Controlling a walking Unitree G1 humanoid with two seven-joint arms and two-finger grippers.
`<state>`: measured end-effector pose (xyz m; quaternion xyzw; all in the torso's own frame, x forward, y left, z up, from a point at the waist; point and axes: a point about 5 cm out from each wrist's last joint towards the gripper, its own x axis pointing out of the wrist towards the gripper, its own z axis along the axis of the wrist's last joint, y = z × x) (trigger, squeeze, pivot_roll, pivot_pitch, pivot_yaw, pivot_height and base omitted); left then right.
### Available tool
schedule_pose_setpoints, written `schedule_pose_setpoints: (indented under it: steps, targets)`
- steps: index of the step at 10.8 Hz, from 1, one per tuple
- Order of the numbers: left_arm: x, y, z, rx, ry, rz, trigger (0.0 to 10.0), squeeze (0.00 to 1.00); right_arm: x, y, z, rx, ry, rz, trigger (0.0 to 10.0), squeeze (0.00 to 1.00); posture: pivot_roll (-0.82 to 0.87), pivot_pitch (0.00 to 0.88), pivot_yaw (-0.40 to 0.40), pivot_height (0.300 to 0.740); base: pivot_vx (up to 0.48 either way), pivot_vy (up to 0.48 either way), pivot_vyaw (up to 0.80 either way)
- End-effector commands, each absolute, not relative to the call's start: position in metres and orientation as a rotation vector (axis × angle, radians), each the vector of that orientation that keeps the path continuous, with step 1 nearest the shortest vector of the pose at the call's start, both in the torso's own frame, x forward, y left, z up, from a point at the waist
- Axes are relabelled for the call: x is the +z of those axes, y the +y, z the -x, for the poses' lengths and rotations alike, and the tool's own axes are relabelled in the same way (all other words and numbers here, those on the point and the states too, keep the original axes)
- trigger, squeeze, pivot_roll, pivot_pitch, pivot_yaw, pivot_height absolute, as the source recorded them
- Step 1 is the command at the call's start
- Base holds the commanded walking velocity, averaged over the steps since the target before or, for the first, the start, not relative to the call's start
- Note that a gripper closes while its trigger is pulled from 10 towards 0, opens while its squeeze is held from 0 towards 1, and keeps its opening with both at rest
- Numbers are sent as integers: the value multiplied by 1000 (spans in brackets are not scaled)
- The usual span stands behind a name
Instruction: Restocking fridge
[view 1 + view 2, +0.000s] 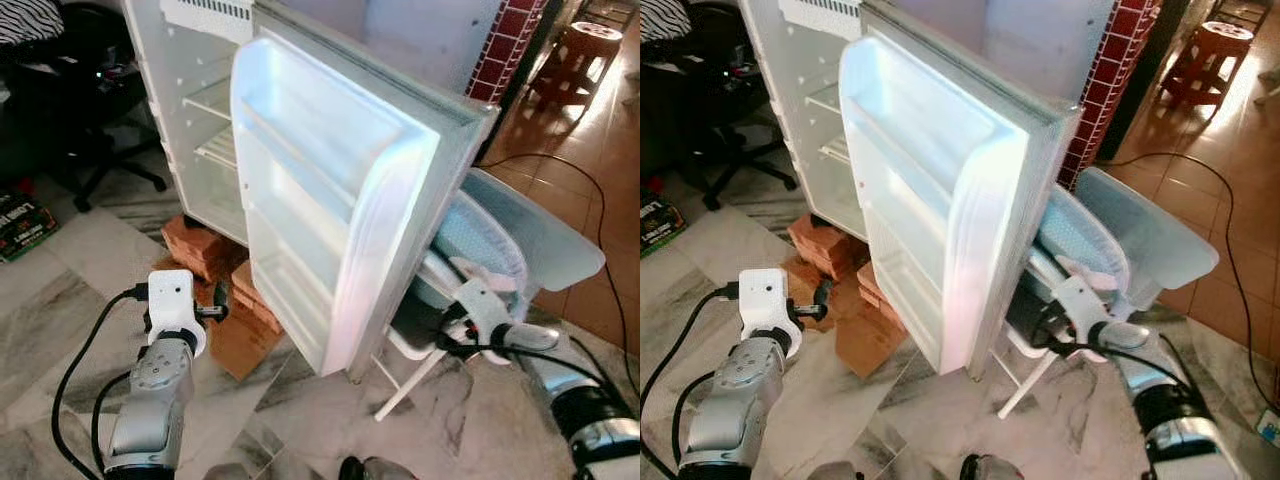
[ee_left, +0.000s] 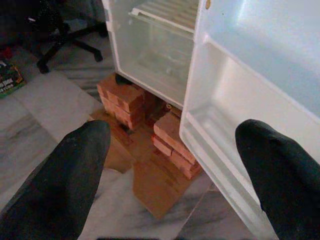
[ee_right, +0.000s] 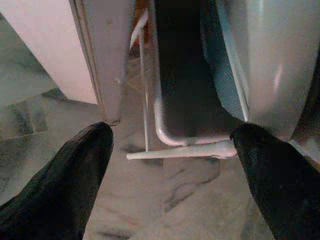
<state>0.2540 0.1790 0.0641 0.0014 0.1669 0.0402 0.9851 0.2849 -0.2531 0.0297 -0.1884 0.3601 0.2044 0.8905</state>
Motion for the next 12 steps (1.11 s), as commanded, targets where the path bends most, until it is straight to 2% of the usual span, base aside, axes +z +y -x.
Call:
schedule_pose_setpoints:
  steps: [1, 3, 4, 6, 8, 11, 12]
  targets:
    - [64, 179, -253, 79, 342, -8, 10000, 0, 55, -283, -296, 320, 693, 449, 10000, 0, 103, 0, -31, 740, 0, 0, 0]
    - [64, 178, -253, 74, 342, -6, 10000, 0, 64, -310, -294, 250, 728, 535, 10000, 0, 101, 0, -32, 740, 0, 0, 0]
    - [65, 178, -254, 74, 341, -5, 10000, 0, 78, -317, -299, 209, 666, 506, 10000, 0, 101, 0, -33, 740, 0, 0, 0]
    - [64, 179, -253, 74, 343, -6, 10000, 0, 84, -296, -304, 311, 575, 396, 10000, 0, 97, 0, -32, 740, 0, 0, 0]
    - [64, 178, -254, 68, 343, -6, 10000, 0, 91, -272, -306, 355, 449, 183, 10000, 0, 89, 0, -25, 740, 0, 0, 0]
    - [64, 176, -257, 54, 339, -9, 10000, 0, 110, -255, -311, 408, 281, 10, 10000, 0, 82, 0, -17, 740, 0, 0, 0]
    - [64, 176, -258, 53, 337, -13, 10000, 0, 132, -240, -320, 433, 143, -151, 10000, 0, 82, 0, -19, 740, 0, 0, 0]
